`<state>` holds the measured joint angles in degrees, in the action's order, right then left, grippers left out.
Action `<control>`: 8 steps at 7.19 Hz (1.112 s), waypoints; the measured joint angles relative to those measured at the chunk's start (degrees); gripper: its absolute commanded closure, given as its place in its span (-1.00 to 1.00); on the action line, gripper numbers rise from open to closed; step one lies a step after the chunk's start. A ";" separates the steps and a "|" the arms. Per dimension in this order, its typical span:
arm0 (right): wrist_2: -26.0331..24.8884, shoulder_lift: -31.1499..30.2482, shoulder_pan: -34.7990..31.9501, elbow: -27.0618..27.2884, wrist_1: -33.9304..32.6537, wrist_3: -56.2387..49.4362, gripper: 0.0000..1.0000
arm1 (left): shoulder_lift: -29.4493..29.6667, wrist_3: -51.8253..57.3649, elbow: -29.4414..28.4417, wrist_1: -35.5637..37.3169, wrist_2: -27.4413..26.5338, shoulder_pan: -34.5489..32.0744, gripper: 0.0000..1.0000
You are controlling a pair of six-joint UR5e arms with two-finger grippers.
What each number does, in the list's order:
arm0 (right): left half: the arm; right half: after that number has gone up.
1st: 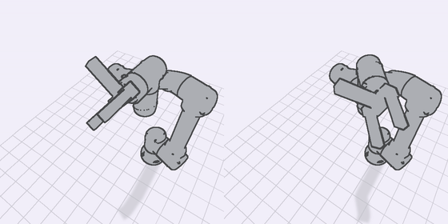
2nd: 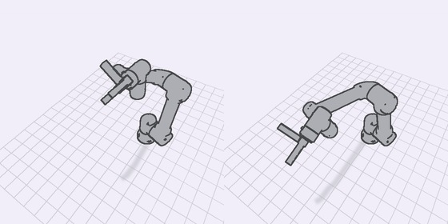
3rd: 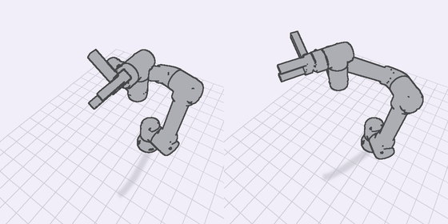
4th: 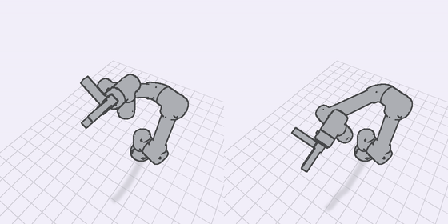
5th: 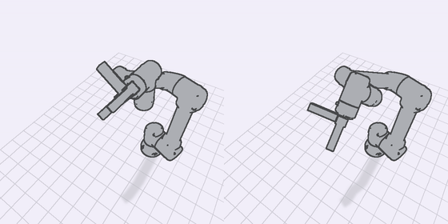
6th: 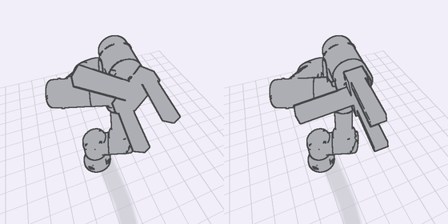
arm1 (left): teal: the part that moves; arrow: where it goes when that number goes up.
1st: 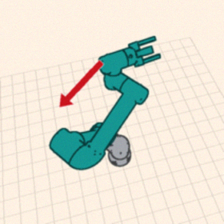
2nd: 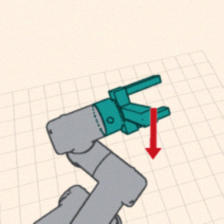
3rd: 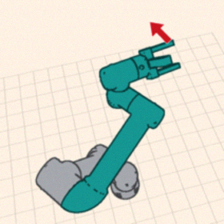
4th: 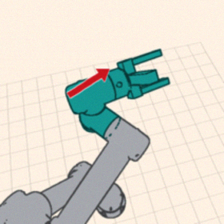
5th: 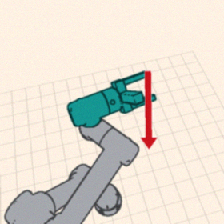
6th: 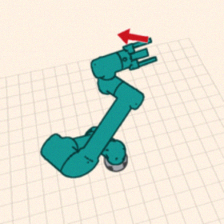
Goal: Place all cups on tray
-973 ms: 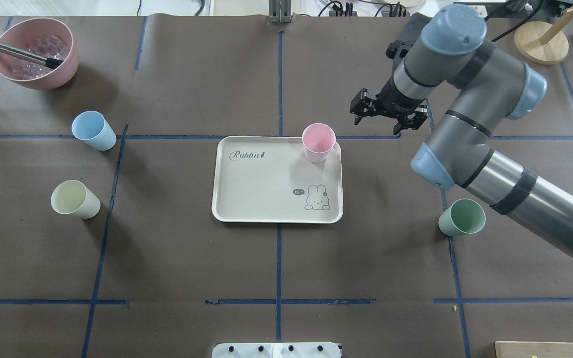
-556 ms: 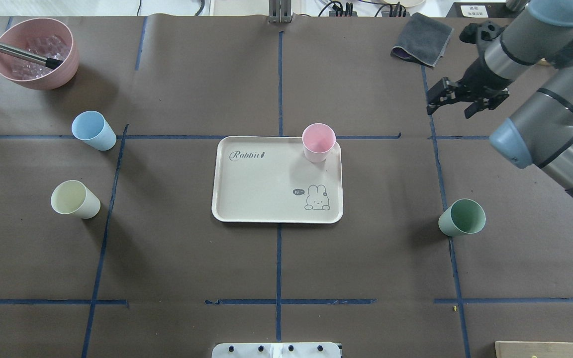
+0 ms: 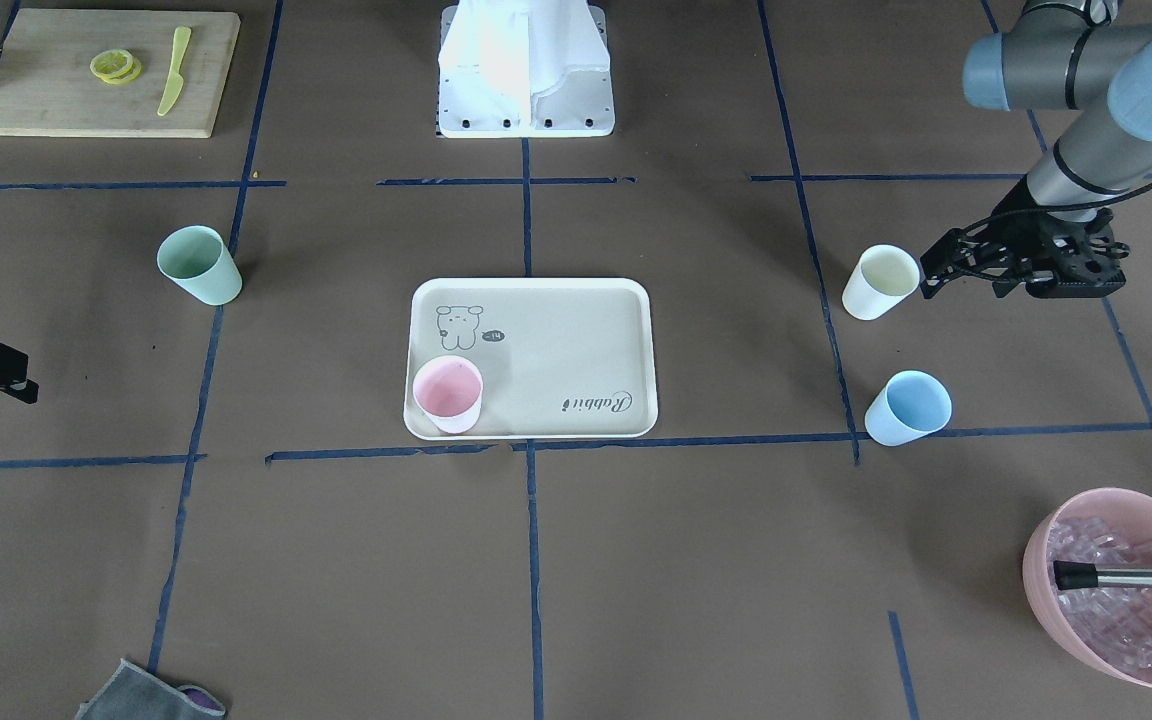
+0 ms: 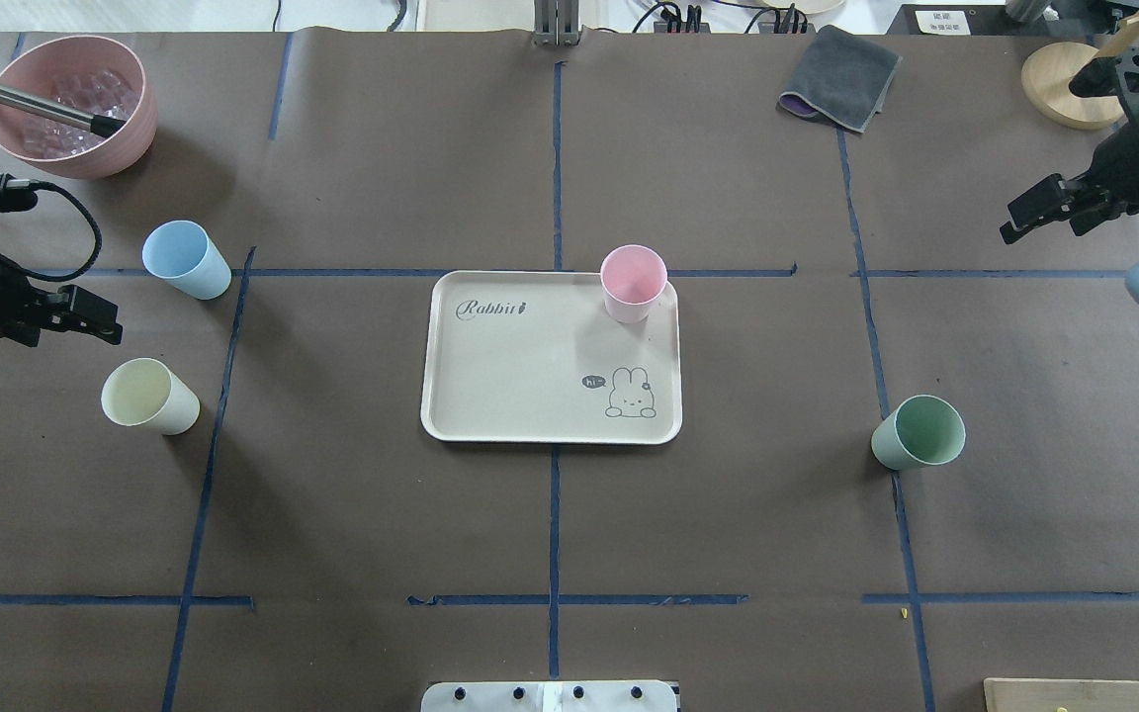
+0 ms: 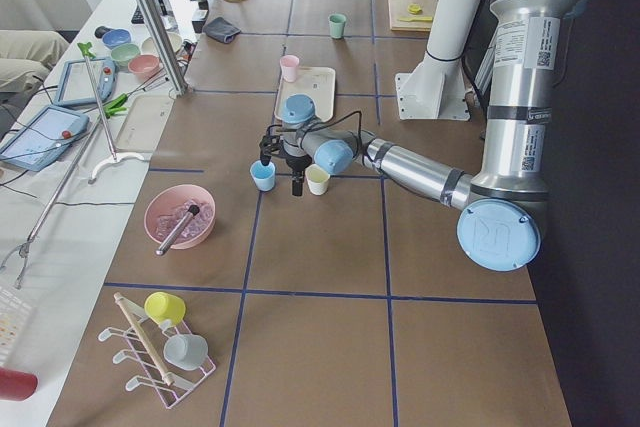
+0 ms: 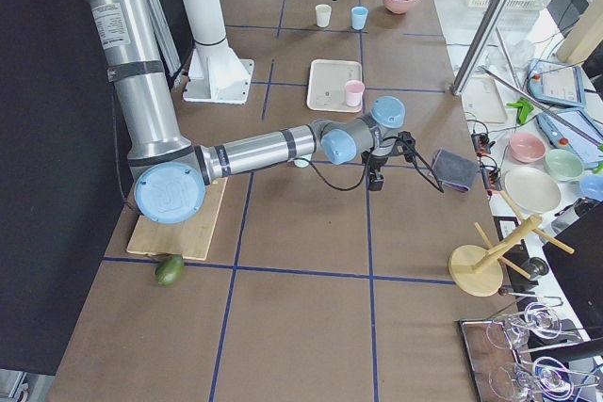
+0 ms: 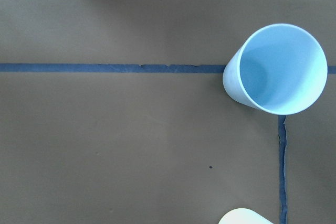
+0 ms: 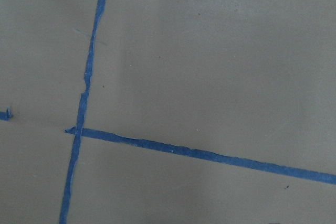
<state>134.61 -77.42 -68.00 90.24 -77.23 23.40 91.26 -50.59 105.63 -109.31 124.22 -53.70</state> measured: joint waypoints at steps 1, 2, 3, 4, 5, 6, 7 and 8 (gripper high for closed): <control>0.01 -0.25 -0.11 0.02 -0.01 -0.36 -0.99 | -0.47 -0.90 0.12 -0.14 -0.28 1.40 -1.00; -0.08 -0.35 -0.11 0.02 -0.01 -0.43 -0.99 | -1.04 -1.24 0.16 -0.18 -0.35 2.41 -1.00; -0.34 -0.38 -0.10 0.02 0.03 -0.41 -0.99 | -1.53 -1.37 0.16 -0.18 -0.41 3.48 -0.95; -0.63 -0.38 -0.07 0.02 0.05 -0.34 -0.99 | -1.78 -1.93 0.06 -0.17 -0.47 4.55 -0.09; -0.77 -0.35 -0.02 0.00 0.06 -0.32 -0.99 | -1.75 -4.43 -0.11 -0.17 -0.56 5.70 0.82; -0.81 -0.32 0.07 -0.09 0.06 -0.34 -0.99 | -1.49 -7.99 -0.32 -0.14 -0.66 6.71 1.00; -0.83 -0.31 0.16 -0.13 0.06 -0.36 -0.99 | -1.17 -10.12 -0.51 -0.14 -0.68 7.31 1.00; -0.83 -0.33 0.19 -0.13 0.07 -0.36 -0.99 | -0.94 -11.00 -0.55 -0.16 -0.64 7.57 1.00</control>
<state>133.77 -77.75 -67.80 90.11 -77.17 23.03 90.32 -61.60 105.08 -109.46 123.57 -46.13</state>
